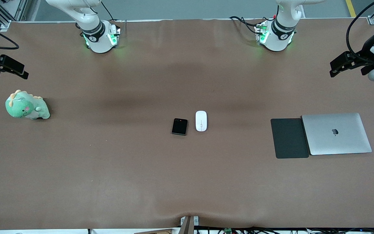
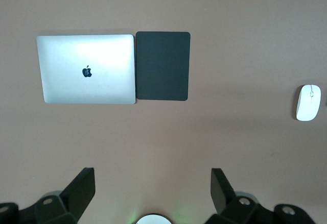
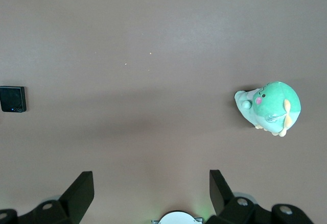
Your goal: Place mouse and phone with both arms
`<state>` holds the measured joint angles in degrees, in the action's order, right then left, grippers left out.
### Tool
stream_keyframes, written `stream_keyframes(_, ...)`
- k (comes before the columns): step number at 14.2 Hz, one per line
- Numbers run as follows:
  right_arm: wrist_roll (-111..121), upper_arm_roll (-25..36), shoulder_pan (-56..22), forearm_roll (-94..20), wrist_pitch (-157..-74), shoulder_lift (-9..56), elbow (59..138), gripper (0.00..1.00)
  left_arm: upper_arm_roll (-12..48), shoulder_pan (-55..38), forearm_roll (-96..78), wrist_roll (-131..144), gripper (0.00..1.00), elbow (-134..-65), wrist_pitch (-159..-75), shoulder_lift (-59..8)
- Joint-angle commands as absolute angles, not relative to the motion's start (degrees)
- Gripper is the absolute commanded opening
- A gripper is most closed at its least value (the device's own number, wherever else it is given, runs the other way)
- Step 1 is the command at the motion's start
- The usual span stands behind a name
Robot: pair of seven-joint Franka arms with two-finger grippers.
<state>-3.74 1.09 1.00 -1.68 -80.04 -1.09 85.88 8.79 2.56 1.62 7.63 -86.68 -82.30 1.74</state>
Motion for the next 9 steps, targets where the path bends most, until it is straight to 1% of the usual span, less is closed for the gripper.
stream_keyframes(1, -3.3, 0.2, 2.1, -1.4, -79.5, -1.2, 85.2, 1.0, 8.7, 2.7, 1.8, 6.0, 1.0, -86.5, -81.2, 2.7)
stream_keyframes(9, -3.3, 0.1, 1.8, -1.4, -79.4, -1.0, 85.3, 1.0, 8.6, 2.8, 2.0, 6.1, 1.0, -85.0, -81.2, 1.6)
